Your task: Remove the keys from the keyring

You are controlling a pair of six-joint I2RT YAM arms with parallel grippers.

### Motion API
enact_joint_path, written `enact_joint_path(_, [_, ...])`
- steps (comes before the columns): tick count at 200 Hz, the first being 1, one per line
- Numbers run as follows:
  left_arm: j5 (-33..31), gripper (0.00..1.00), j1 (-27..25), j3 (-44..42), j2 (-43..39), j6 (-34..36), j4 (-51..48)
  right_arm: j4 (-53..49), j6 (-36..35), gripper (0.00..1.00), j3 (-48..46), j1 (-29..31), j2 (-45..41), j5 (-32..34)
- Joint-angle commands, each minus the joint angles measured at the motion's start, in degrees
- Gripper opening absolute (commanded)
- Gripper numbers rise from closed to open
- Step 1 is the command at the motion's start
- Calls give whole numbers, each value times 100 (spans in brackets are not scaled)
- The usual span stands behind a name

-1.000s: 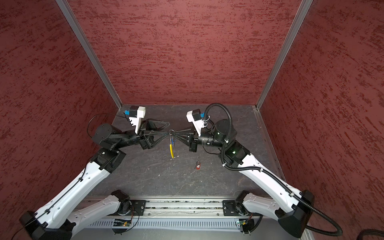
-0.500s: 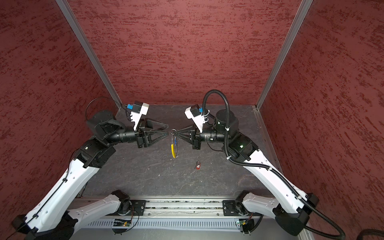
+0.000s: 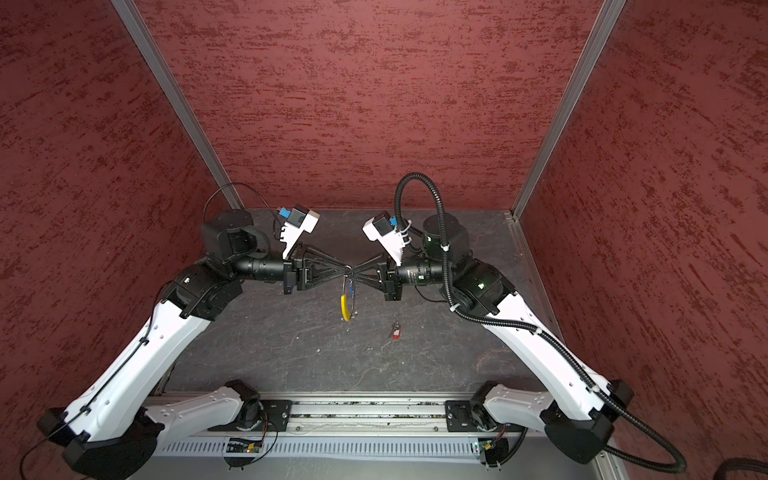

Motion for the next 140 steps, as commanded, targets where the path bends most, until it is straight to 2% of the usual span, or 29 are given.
enact_joint_path(1, [219, 21, -19, 153, 8, 115, -23, -103, -198, 0, 224, -24, 3, -76])
enact_joint_path(37, [402, 16, -23, 123, 43, 54, 107, -189, -249, 0, 281, -22, 70, -17])
enact_joint_path(140, [682, 14, -31, 133, 123, -70, 367, -303, -269, 0, 334, -15, 154, 162])
